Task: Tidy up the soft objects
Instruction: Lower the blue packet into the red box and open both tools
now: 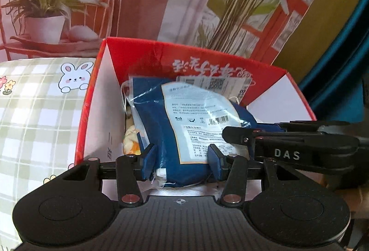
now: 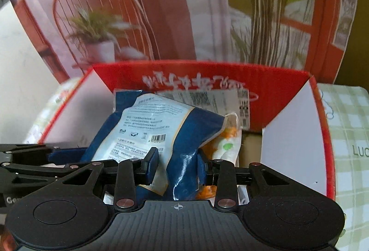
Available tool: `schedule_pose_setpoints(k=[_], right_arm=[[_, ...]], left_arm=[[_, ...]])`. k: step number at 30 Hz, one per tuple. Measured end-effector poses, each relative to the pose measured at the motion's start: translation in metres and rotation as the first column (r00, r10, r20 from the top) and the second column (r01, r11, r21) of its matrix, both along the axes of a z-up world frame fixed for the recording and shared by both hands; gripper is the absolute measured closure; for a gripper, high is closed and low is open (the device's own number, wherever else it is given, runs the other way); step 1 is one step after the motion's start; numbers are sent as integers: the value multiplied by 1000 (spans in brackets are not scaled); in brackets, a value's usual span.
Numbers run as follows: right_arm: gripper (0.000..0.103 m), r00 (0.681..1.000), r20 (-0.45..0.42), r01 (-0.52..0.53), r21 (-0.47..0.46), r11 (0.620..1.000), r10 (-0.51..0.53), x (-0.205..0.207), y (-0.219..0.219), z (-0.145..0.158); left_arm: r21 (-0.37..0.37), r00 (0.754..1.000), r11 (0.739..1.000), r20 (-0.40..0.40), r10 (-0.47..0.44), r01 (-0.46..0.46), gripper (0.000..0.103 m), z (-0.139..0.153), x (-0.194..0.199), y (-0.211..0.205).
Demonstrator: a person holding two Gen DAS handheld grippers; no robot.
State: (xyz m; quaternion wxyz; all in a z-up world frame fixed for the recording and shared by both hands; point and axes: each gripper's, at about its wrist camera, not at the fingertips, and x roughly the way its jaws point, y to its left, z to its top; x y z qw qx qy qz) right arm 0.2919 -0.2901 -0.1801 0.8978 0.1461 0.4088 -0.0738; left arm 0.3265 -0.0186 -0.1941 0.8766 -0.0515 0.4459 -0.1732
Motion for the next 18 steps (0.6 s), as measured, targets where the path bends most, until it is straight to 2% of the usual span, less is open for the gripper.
schedule_pose_setpoints(k=[4,9,11,16,18], right_arm=[[71,997,-75,8,44,999,-5,9,-5,-9],[71,995,-104,16,49,999,-10,12,-5,-12],[71,995,-102,23,37,999,-19,11,-3,-10],[56,993,-47,106,26,994,-105,0,-7,-3],[55,994,-11,111,0,994,-111,-6,-5,2]], left_arm=[[9,1000,1000,-1,-3,3,52,-4,-1,-1],[2,1000,1000,16,2,-2,52,0,-6,-1],[5,999,1000,35,0,0,51,4,-9,-1],[28,995,1000,96,-4,1,38,20,-18,0],[42,992,999,123,0,-5,34,27,-22,0]])
